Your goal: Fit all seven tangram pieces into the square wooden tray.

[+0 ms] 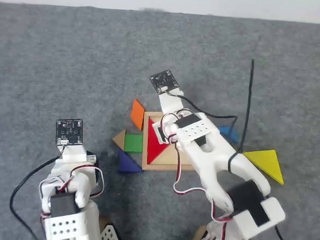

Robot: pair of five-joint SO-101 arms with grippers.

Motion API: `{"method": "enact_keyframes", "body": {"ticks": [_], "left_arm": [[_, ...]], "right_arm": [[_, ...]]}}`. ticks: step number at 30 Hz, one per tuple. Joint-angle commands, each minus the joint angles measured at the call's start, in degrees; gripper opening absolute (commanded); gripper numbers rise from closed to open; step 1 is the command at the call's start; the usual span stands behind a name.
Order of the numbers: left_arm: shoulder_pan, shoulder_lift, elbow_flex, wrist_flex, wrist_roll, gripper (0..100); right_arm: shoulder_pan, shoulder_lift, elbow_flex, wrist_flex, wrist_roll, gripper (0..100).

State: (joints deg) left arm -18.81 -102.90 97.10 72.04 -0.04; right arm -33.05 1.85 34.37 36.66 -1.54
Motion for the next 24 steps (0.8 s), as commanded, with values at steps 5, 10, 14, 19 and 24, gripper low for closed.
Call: {"method": "enact_keyframes", "body": {"ticks": [5,10,14,19,24], "left_arm": [[-0.2,-1.3,-0.7,0.3,-0.4,5],[-0.2,-1.3,-0.7,0.3,-0.4,5],[-0.2,-1.3,-0.7,0.3,-0.4,5],[-0.2,-1.3,-0.7,0.3,-0.4,5],[-0.2,-1.3,-0.7,0.3,-0.4,5]], "right_arm": [[5.2,-3.3,-3.0,1.7,1.1,2.2],[2.8,0.2,-3.2,1.8,1.6,2.2],[0.5,-0.1,-3.2,2.5,1.6,2.8],[4.9,-9.9,-3.0,8.7,1.1,12.7],[12.0,-23.1,-2.8,17.2,1.6,18.4]]}}
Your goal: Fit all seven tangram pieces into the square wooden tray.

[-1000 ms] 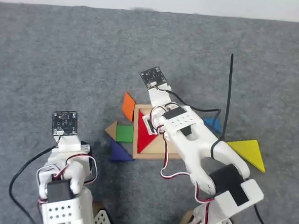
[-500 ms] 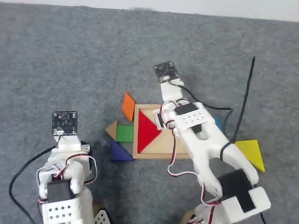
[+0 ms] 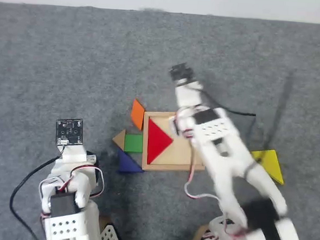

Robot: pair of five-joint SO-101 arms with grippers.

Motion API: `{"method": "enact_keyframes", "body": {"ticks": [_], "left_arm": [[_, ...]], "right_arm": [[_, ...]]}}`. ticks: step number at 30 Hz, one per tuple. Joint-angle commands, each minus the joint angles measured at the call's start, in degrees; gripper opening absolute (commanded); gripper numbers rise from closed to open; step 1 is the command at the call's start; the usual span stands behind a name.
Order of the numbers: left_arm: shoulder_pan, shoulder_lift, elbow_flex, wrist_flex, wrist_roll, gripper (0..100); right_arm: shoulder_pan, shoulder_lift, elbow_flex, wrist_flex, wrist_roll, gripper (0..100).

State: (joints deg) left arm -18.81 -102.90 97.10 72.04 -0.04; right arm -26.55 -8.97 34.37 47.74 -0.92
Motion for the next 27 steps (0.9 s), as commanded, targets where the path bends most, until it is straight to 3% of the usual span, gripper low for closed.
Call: {"method": "enact_keyframes", "body": {"ticks": [1,4,8,11,15,22,27], "left_arm": [[-0.2,-1.3,-0.7,0.3,-0.4,5],[-0.2,-1.3,-0.7,0.3,-0.4,5],[-0.2,-1.3,-0.7,0.3,-0.4,5],[-0.2,-1.3,-0.7,0.3,-0.4,5],[-0.2,-1.3,-0.7,0.3,-0.4,5],[-0.2,-1.3,-0.7,0.3,-0.4,5],[-0.2,-1.3,-0.7,0.3,-0.4,5]], "right_arm": [[7.4,-14.8,-2.8,7.4,1.0,18.1],[15.6,-22.3,-3.0,14.8,2.7,18.0],[21.6,-26.7,-2.7,27.4,23.6,18.3],[26.2,-26.8,-3.2,34.2,32.9,18.4],[30.8,-25.4,-3.0,40.1,50.8,20.6],[38.6,-20.4,-3.0,39.4,69.6,32.9],[46.3,-13.8,-3.0,34.3,75.6,33.1]]}}
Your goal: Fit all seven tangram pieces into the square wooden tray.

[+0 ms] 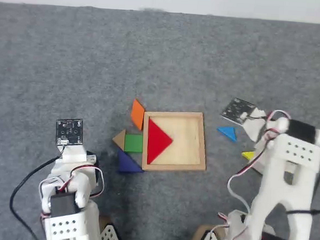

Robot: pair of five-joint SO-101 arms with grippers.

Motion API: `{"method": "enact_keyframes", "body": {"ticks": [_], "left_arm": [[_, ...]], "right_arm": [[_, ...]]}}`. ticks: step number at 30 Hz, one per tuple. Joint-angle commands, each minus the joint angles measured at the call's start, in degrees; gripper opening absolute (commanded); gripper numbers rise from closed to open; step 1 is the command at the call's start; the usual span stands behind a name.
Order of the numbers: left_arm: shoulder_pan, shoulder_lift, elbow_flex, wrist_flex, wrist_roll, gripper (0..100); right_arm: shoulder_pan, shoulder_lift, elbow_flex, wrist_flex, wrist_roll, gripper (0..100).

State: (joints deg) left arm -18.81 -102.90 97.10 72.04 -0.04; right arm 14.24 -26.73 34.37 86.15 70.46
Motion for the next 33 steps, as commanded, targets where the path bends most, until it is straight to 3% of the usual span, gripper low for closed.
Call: {"method": "enact_keyframes", "body": {"ticks": [1,12,20,33], "left_arm": [[-0.2,-1.3,-0.7,0.3,-0.4,5],[-0.2,-1.3,-0.7,0.3,-0.4,5],[-0.2,-1.3,-0.7,0.3,-0.4,5],[-0.2,-1.3,-0.7,0.3,-0.4,5]], "right_arm": [[6.5,5.4,-2.9,-5.1,4.5,33.2],[8.0,11.6,11.8,-26.8,7.2,33.3],[8.1,12.4,12.0,-30.2,7.2,33.3],[6.9,27.6,5.6,-34.6,6.8,33.0]]}}
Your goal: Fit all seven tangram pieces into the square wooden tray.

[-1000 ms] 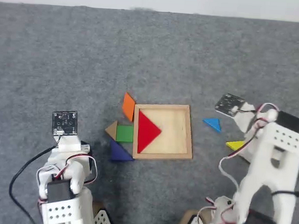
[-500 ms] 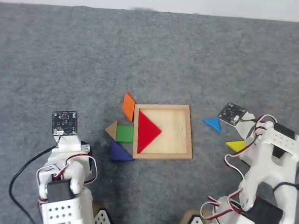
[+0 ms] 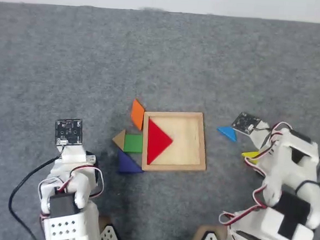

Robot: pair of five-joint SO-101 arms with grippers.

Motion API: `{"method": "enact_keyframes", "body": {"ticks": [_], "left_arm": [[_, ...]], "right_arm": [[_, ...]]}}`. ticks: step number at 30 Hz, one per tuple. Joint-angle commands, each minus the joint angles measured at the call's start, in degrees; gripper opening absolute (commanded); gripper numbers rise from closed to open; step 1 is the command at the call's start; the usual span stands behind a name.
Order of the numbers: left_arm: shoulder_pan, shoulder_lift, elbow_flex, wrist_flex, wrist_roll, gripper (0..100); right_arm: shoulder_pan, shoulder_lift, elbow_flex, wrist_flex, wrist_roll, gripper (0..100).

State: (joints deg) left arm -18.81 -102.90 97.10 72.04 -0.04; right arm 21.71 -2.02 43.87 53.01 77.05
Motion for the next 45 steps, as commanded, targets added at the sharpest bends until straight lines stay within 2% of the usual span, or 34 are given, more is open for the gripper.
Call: {"method": "enact_keyframes", "body": {"ticks": [1,6,10,12,19,22,32,39,45], "left_arm": [[-0.2,-1.3,-0.7,0.3,-0.4,5],[-0.2,-1.3,-0.7,0.3,-0.4,5],[-0.2,-1.3,-0.7,0.3,-0.4,5],[-0.2,-1.3,-0.7,0.3,-0.4,5],[-0.2,-1.3,-0.7,0.3,-0.4,5],[-0.2,-1.3,-0.7,0.3,-0.4,5],[-0.2,-1.3,-0.7,0.3,-0.4,5],[-0.2,-1.3,-0.7,0.3,-0.4,5],[-0.2,-1.3,-0.7,0.3,-0.4,5]], "right_arm": [[-0.6,3.6,-4.0,-1.6,0.2,32.9],[-0.6,5.7,-4.2,-1.3,0.3,31.8],[-0.6,6.0,-4.1,-1.3,0.2,16.8],[-0.6,5.8,-4.1,-1.3,0.2,12.7],[-0.3,5.2,-6.9,-1.0,-6.8,14.7],[-0.5,2.9,-9.1,3.0,-8.8,14.7],[-0.7,-16.9,-11.0,16.5,-10.0,14.7],[-3.6,-26.9,-10.7,24.0,-10.0,15.2],[-8.1,-22.7,-11.0,23.2,-11.8,28.2]]}}
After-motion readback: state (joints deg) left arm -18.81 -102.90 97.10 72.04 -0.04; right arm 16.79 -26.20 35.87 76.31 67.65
